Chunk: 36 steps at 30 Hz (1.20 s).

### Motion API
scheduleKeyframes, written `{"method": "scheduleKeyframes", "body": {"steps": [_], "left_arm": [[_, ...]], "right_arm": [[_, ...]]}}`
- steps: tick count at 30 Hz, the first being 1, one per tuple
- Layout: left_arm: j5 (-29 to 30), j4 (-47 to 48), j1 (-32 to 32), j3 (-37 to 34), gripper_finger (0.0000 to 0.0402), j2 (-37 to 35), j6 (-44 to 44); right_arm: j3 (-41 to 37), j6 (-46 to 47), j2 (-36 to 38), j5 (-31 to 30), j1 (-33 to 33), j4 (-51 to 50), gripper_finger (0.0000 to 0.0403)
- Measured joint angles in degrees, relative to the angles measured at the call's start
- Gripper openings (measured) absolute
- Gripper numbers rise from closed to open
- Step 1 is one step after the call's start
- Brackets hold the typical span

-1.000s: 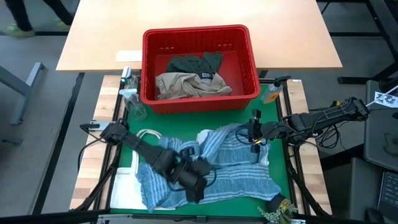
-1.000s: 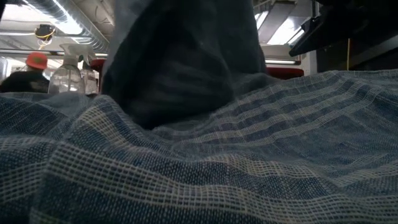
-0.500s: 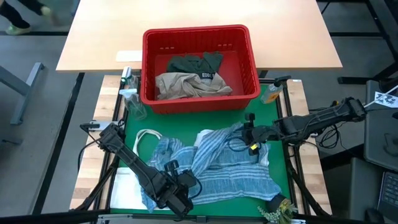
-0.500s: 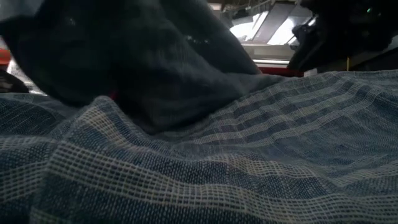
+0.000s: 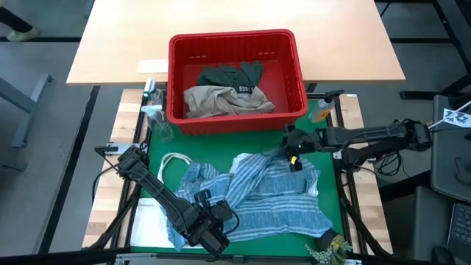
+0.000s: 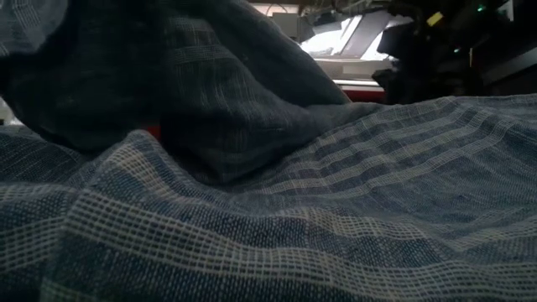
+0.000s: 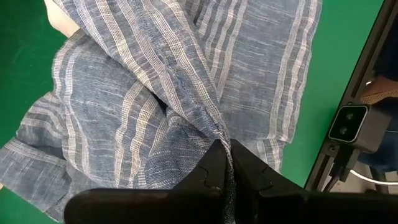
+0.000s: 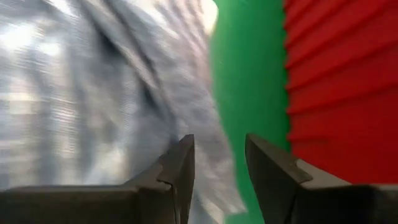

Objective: Fold Laundry from Bin
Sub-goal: Fold the blue checkered polo shirt

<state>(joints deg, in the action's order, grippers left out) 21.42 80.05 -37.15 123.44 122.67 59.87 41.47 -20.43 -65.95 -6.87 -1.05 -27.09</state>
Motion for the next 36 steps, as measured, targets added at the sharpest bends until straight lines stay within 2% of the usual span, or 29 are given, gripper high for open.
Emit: {"method": "scheduleKeyframes", "body": {"steps": [6, 10, 15, 21, 31, 36], "left_arm": [[0.07, -0.02, 0.0, 0.0, 0.0, 0.0, 0.0], [0.08, -0.02, 0.0, 0.0, 0.0, 0.0, -0.01], [0.08, -0.02, 0.0, 0.0, 0.0, 0.0, -0.01], [0.12, -0.23, 0.0, 0.0, 0.0, 0.0, -0.01], [0.23, -0.46, 0.0, 0.0, 0.0, 0.0, -0.01], [0.23, -0.46, 0.0, 0.0, 0.0, 0.0, -0.01]], "right_arm": [[0.0, -3.36, 0.0, 6.5, -5.32, -2.2, 0.0143], [0.0, -4.02, 0.0, 7.05, -8.25, -2.75, 0.0143], [0.0, -4.02, -0.45, 13.13, -11.46, -2.97, 0.0143], [0.02, -4.02, -4.94, 14.1, -13.6, -3.04, 0.0143], [0.02, -5.4, -12.43, 15.51, -13.6, -3.01, 0.0142], [0.02, -5.51, -12.59, 15.52, -13.6, -2.96, 0.0107]]}}
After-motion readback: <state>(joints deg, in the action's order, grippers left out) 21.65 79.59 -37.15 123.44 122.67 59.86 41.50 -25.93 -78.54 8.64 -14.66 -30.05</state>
